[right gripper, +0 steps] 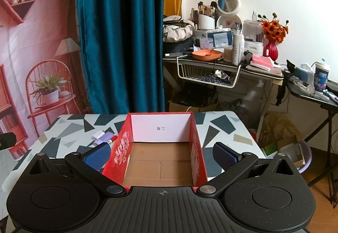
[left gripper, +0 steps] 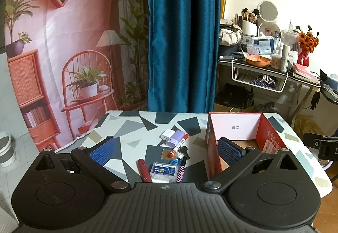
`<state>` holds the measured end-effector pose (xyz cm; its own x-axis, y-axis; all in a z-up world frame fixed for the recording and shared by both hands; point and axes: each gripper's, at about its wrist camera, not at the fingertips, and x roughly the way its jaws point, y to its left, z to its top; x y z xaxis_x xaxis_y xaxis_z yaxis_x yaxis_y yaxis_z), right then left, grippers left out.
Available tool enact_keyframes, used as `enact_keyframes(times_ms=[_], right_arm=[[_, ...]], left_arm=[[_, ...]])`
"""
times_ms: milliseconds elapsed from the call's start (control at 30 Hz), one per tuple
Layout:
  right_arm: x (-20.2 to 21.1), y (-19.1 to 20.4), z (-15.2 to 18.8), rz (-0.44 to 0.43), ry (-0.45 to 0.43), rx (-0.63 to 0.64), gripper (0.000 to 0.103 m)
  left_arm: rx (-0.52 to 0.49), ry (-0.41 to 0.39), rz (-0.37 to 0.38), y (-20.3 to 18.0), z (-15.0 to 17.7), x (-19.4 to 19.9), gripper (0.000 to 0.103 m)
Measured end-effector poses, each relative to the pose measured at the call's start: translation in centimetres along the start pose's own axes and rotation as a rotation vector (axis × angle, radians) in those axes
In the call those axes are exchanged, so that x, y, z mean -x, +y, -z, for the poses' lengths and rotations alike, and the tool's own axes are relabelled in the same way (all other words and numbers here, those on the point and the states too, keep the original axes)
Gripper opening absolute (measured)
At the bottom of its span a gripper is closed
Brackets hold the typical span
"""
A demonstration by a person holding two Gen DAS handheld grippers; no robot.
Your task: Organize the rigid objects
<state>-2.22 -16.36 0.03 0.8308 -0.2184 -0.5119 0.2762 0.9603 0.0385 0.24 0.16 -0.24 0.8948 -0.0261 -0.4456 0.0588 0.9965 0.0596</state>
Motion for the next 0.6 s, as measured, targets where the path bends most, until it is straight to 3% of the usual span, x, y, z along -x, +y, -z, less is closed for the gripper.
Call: enact_keyframes(times_ms=[600], right_arm=[[-0.09, -0.20, -0.04, 0.004, 0.000, -0.012, 0.103]], left_arm=[[-0.005, -0.002, -0.002, -0.02, -0.01, 0.04, 0.103]])
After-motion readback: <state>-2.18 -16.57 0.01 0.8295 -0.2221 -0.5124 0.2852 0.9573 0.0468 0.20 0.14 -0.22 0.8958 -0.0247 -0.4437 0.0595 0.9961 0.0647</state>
